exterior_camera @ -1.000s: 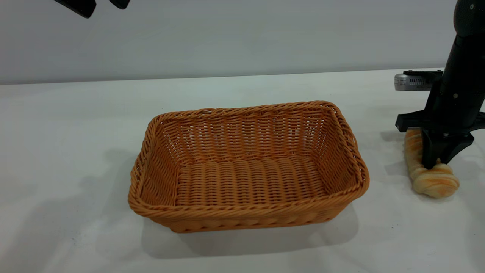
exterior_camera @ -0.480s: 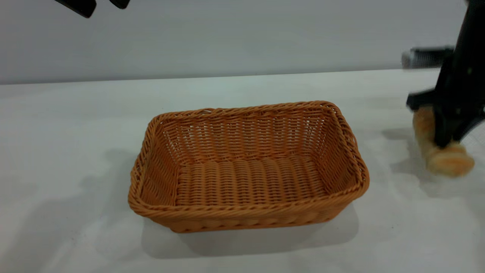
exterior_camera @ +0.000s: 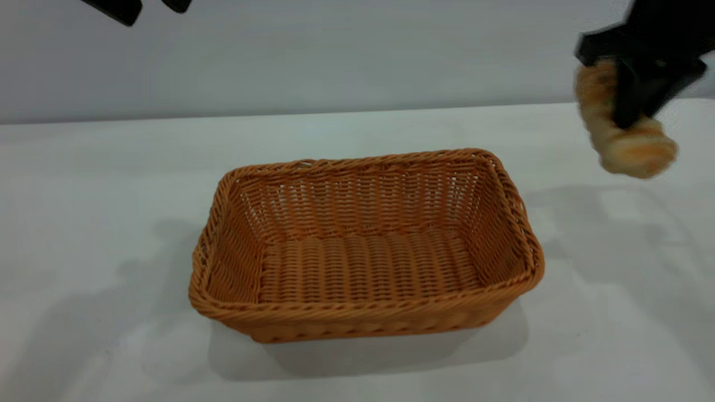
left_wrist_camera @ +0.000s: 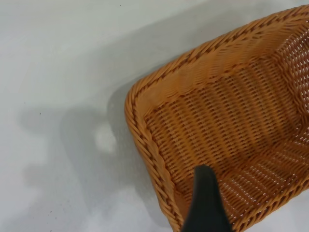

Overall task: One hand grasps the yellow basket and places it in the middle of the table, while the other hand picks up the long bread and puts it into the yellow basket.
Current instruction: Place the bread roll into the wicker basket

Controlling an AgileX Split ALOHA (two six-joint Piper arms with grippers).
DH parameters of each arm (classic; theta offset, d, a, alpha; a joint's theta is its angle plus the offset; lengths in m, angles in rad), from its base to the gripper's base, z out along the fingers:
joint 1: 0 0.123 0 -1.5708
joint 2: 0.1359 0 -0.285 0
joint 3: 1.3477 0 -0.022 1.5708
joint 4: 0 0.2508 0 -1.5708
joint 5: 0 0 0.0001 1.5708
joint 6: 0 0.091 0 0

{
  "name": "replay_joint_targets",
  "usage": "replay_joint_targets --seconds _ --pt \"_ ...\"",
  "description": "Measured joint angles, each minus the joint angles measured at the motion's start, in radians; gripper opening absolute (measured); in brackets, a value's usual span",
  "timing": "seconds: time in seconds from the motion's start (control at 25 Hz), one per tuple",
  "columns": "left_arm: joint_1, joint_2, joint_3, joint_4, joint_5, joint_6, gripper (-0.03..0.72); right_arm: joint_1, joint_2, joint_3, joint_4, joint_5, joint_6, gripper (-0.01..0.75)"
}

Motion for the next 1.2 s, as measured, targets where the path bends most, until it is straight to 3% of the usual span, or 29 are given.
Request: replay_joint_targets --seconds 0.48,0.84,0.92,1.2 --pt "0.000 0.000 0.000 -0.014 0.000 0.001 0.585 0.299 0.039 0.000 0.047 -0.083 -0.009 0.058" --pt "0.000 0.000 0.000 -0.020 0.000 0.001 0.585 0.391 0.138 0.000 0.049 -0.177 -0.023 0.077" --pt "0.000 0.000 0.000 -0.020 0.000 0.001 0.585 0.397 0.158 0.000 0.049 -0.187 -0.039 0.124" --pt "0.000 0.000 0.000 -0.020 0.002 0.001 0.585 0.397 0.166 0.000 0.051 -0.189 -0.046 0.453"
